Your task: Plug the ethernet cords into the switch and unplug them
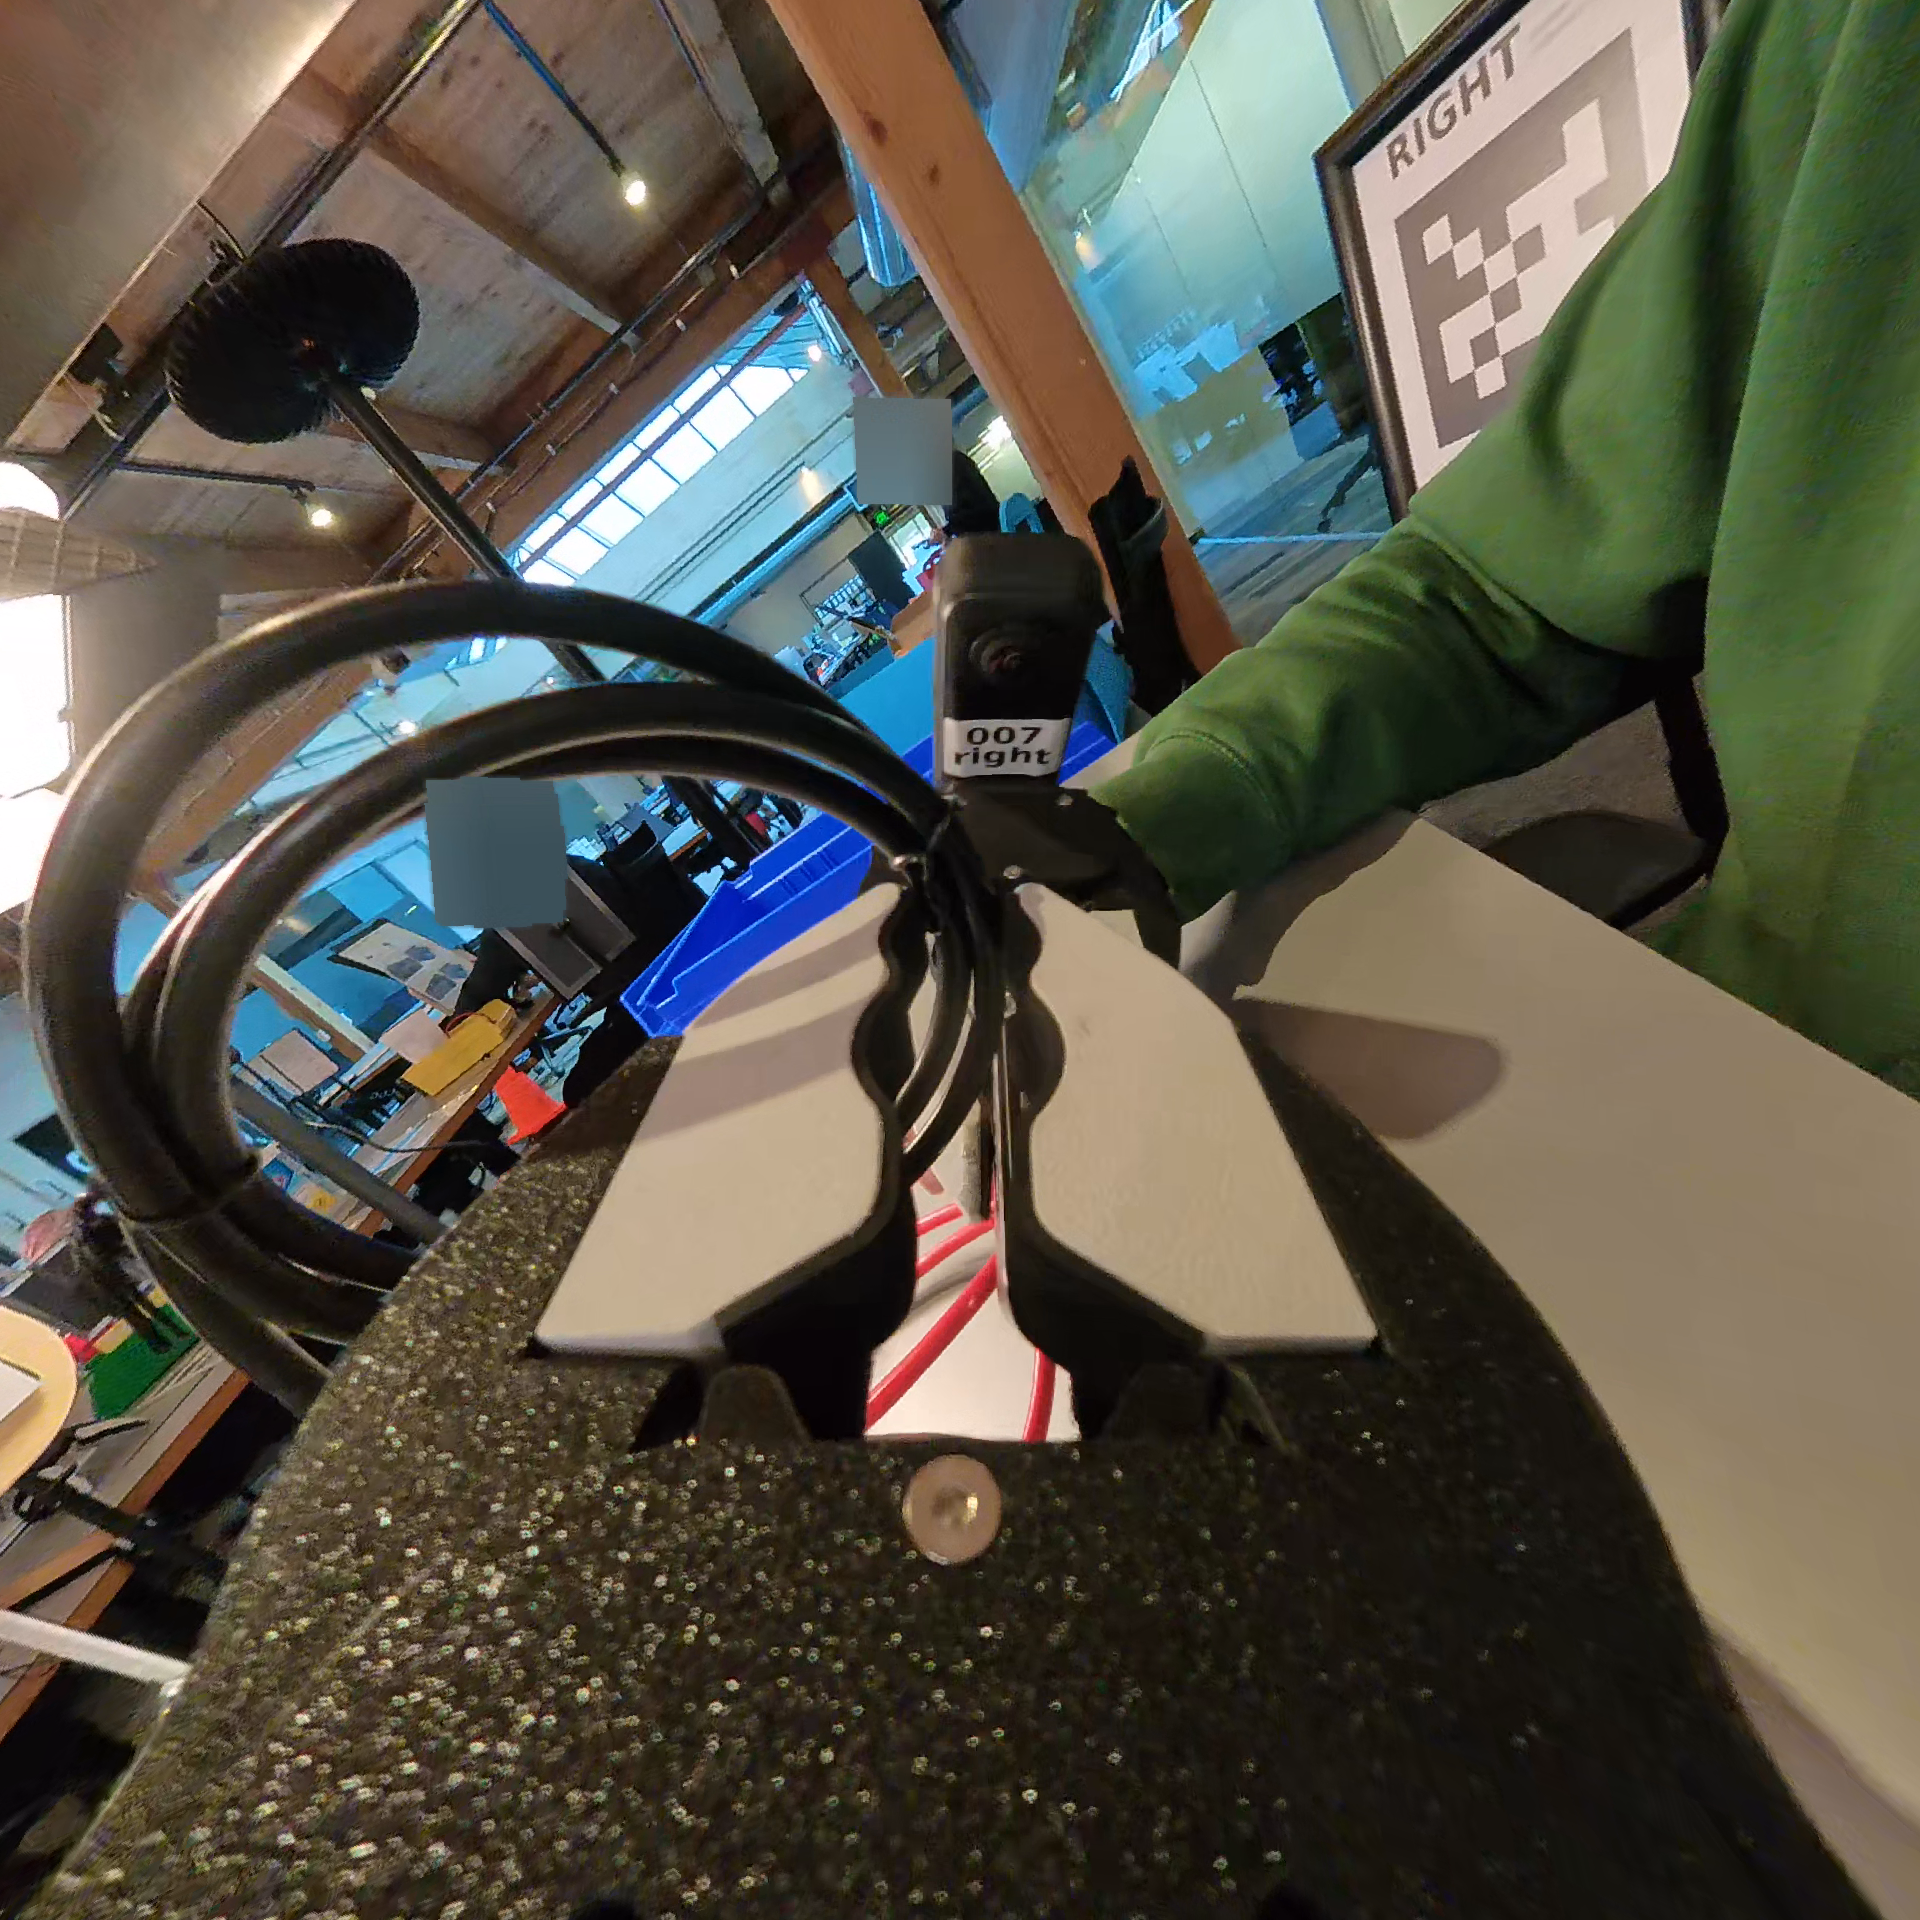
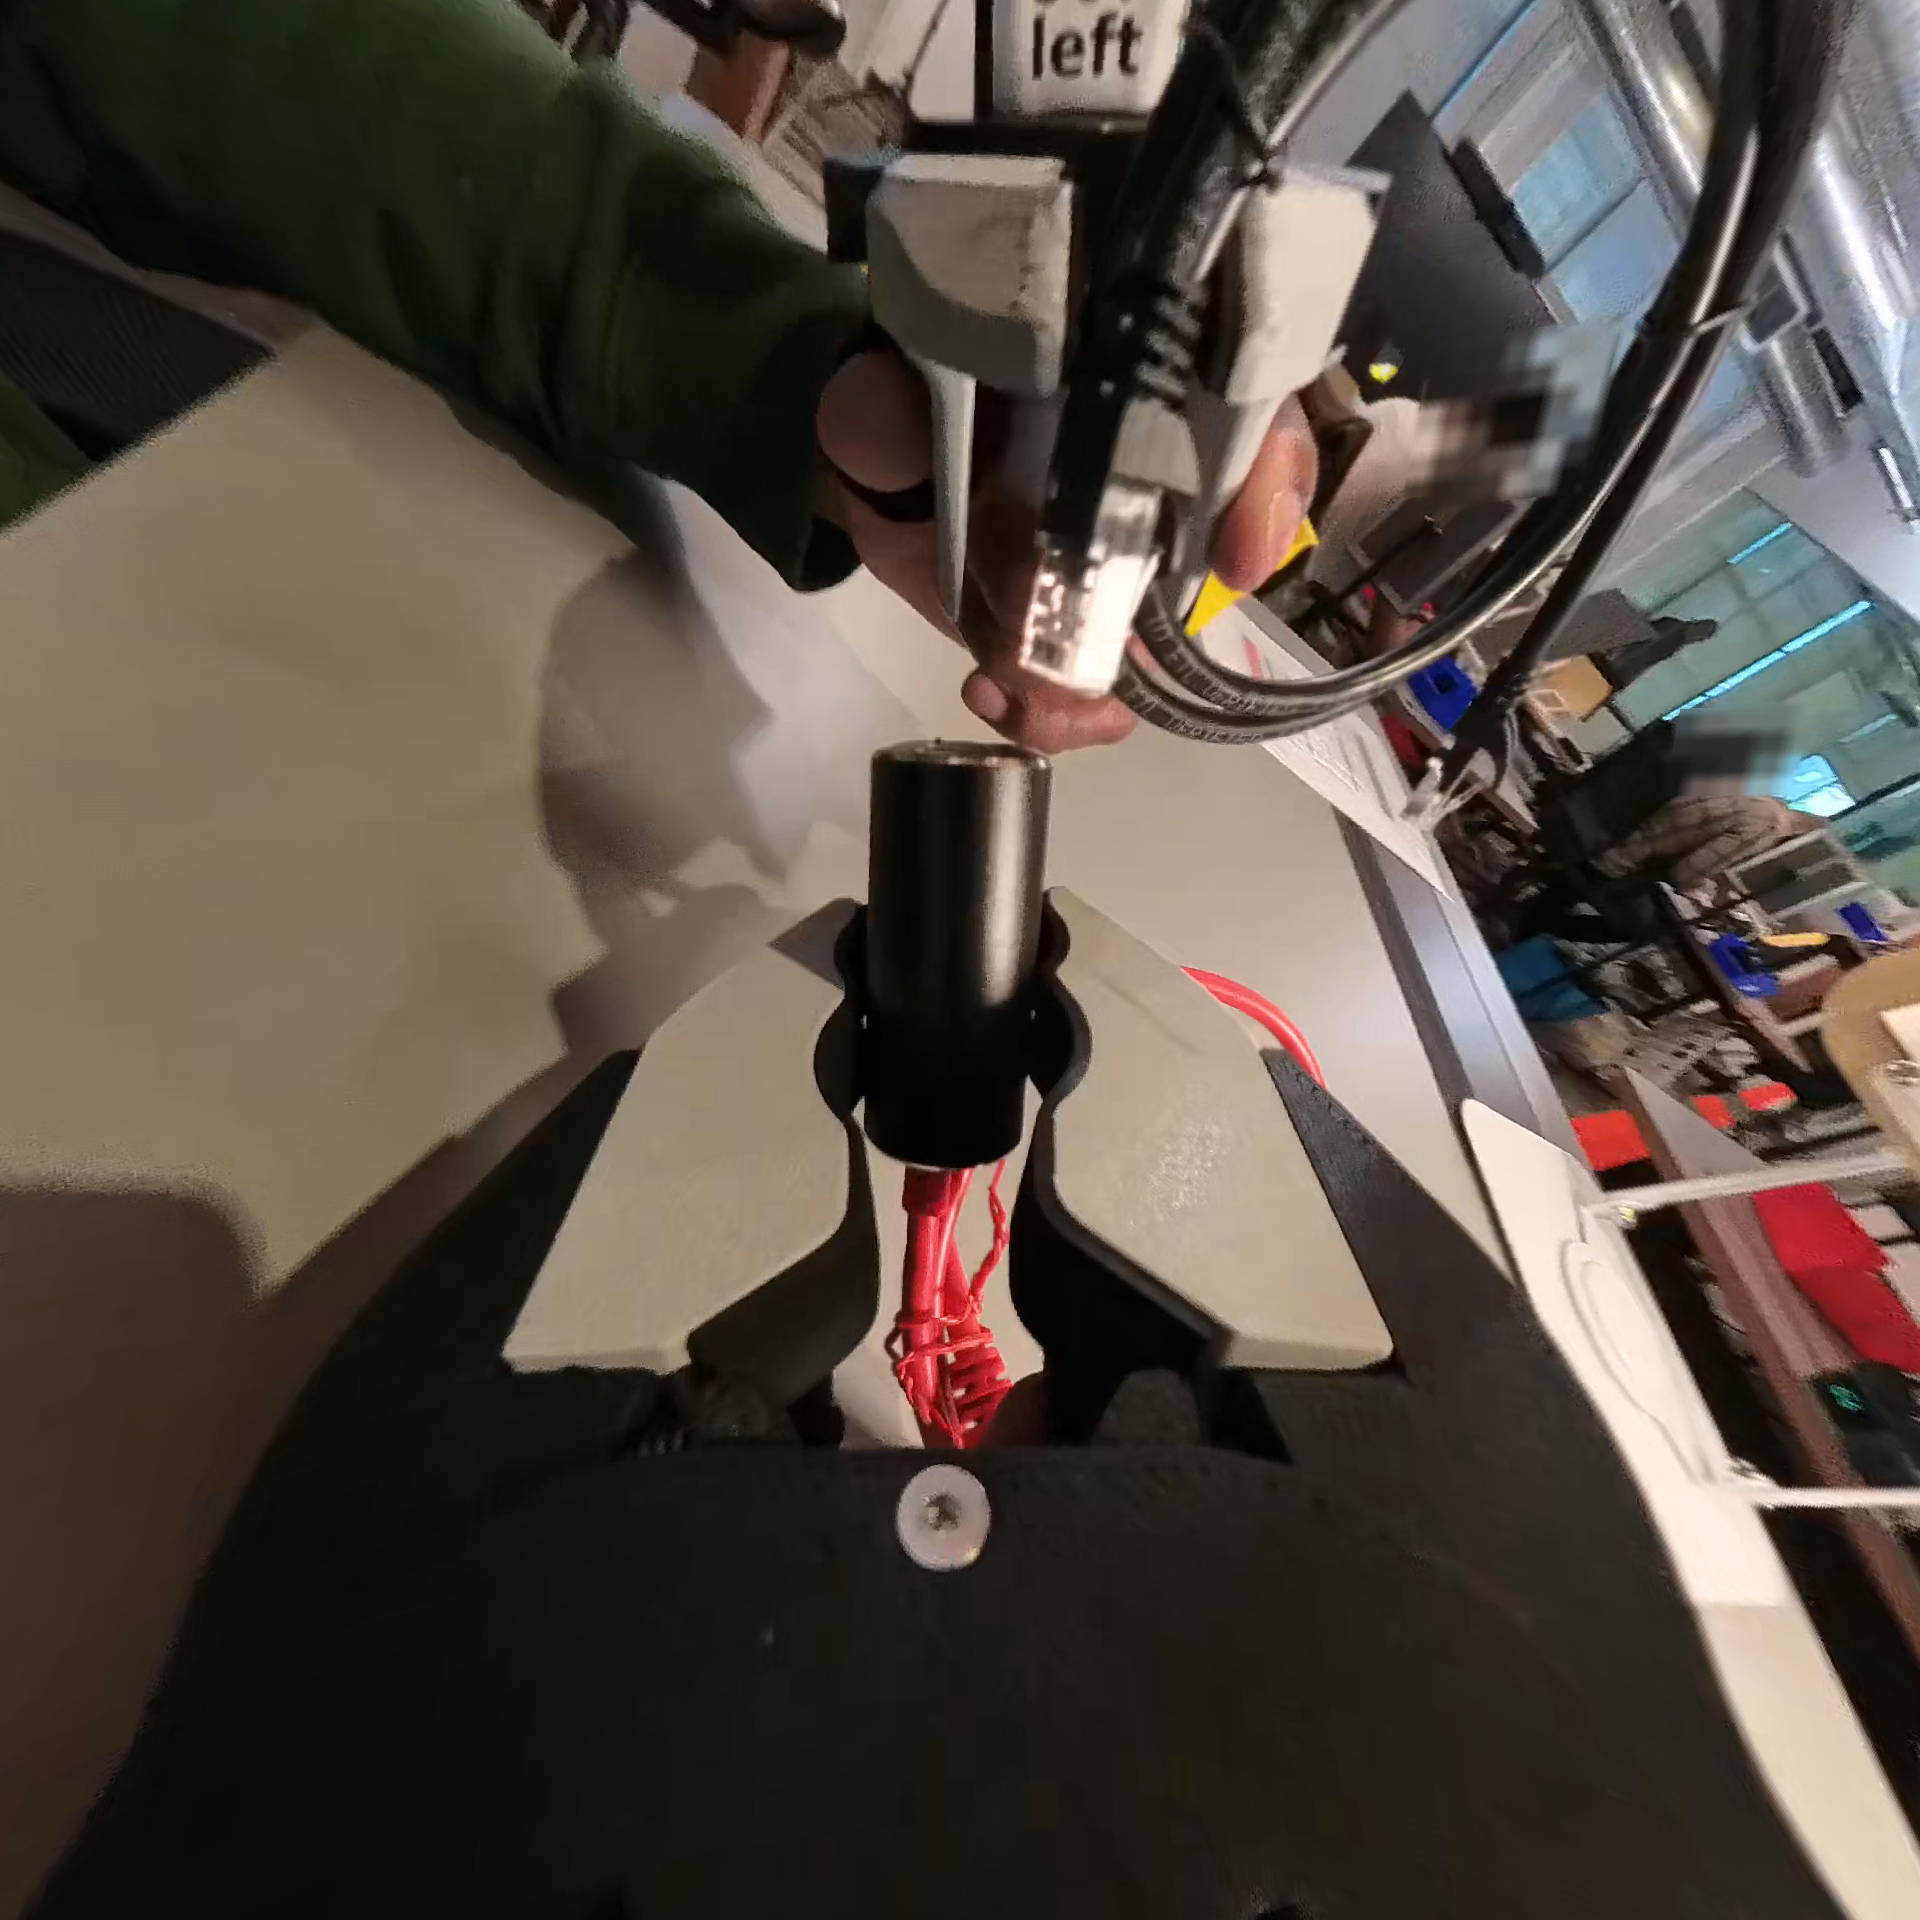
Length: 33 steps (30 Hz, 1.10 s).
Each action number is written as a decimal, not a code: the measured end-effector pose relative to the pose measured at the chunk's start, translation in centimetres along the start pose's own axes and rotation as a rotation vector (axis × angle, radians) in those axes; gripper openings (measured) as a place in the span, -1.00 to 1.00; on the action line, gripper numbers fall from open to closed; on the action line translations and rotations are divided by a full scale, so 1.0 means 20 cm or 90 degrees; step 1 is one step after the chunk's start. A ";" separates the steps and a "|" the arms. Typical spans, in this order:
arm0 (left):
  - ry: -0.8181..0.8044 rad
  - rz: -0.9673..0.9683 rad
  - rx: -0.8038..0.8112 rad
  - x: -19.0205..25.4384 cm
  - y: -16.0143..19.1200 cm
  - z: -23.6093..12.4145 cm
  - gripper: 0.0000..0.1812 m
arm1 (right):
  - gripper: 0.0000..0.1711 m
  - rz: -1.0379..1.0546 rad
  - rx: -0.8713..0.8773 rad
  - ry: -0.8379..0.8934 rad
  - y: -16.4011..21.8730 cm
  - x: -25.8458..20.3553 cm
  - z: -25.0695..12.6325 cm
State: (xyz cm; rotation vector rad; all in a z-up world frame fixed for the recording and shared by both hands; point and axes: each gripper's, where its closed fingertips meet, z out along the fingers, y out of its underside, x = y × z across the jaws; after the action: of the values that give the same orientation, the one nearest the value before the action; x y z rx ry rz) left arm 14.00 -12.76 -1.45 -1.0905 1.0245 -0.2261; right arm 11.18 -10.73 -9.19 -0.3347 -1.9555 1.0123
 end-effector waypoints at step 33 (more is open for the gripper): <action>0.075 0.016 0.037 0.13 -0.08 0.05 -0.84 | -0.68 0.153 0.101 -0.188 -0.15 -0.16 -0.05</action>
State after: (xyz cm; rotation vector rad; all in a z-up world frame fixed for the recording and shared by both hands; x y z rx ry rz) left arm 16.76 -14.52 -1.53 -1.0207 1.1294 -0.3016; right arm 14.20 -13.98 -8.41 -0.3526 -2.1132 1.4321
